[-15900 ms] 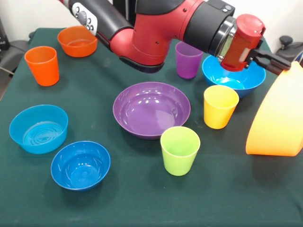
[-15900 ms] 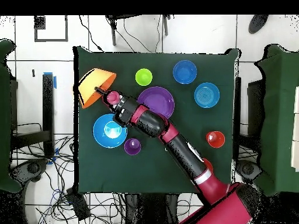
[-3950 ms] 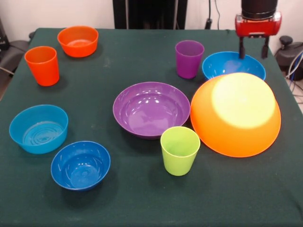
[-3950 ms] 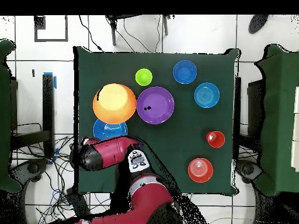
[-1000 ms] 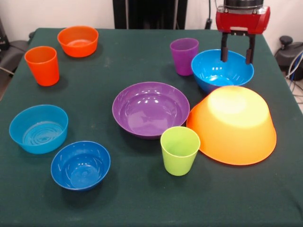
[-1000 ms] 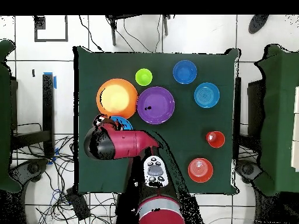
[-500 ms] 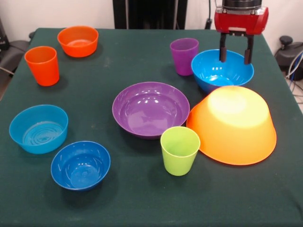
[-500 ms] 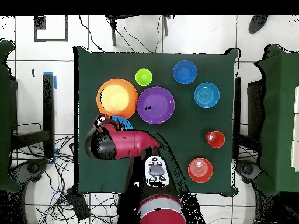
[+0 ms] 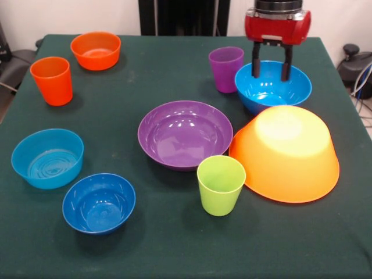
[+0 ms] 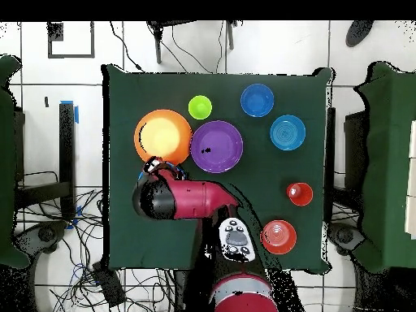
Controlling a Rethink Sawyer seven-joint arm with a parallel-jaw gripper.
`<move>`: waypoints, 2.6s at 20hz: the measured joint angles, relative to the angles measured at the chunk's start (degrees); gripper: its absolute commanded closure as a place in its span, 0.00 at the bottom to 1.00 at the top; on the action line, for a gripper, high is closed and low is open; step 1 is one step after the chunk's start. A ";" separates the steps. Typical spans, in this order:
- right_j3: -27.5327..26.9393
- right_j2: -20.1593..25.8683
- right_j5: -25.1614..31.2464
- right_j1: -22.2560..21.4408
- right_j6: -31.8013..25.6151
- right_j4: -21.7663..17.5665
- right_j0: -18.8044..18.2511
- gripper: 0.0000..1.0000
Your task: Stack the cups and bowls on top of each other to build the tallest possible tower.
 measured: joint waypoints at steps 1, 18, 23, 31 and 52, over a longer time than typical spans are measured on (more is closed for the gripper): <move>0.02 0.09 0.37 -0.16 0.00 -0.01 -0.72 0.00; -0.18 2.76 1.28 0.87 0.00 -5.74 -7.47 0.00; -0.36 2.78 2.02 0.92 0.00 -6.75 -7.59 0.00; -1.35 2.78 2.01 1.42 0.00 -7.02 -7.42 0.00; -2.13 3.07 3.68 1.22 0.00 -7.03 -10.48 0.00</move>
